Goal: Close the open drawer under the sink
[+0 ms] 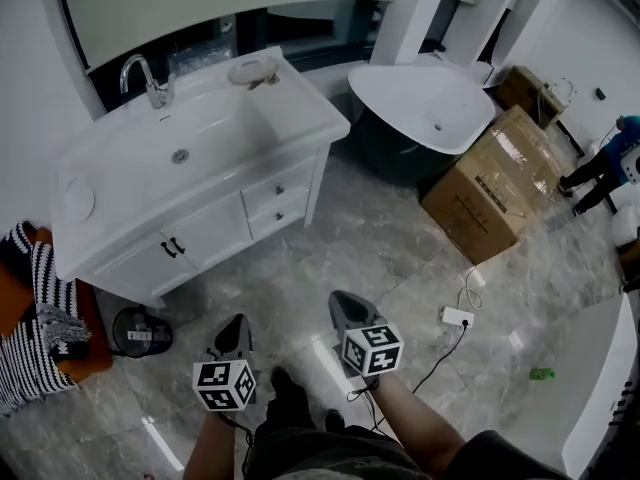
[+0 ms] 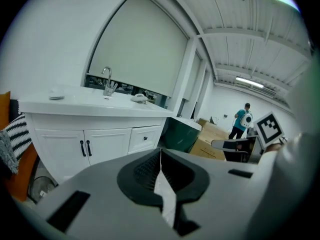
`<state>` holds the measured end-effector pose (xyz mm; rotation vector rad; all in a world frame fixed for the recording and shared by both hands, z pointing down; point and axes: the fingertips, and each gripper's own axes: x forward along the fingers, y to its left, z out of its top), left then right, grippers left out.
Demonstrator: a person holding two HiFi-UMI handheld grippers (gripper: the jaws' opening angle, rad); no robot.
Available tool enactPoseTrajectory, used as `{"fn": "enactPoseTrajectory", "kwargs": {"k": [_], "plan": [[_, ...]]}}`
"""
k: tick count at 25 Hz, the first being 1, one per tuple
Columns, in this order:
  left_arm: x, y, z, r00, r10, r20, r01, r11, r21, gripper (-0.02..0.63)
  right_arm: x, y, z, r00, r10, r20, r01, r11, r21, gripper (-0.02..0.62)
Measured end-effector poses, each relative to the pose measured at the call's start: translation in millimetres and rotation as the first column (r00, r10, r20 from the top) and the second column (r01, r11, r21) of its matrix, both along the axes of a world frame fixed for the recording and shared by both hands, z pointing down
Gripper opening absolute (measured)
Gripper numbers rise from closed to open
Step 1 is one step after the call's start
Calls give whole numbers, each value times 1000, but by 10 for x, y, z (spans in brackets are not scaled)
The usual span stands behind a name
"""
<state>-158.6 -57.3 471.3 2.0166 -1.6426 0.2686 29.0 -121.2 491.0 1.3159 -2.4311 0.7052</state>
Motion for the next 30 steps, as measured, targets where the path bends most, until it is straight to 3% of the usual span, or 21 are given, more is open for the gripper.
{"fn": "enactPoseTrajectory", "kwargs": {"k": [17,24,30], "plan": [[1240,1900,-577,999,-27,31,23,993,113,15,837,1861,-472,990,-139,35,135,986,101,35],[1516,2354,-955,999,0,41,-7,984,180,15,865,2329,-638,979,-203,38,195,971,140,28],[1531,2493,-1088,999,11,38,-18,979,202,15,845,2495,-771,979,-204,26,197,965,175,25]]}}
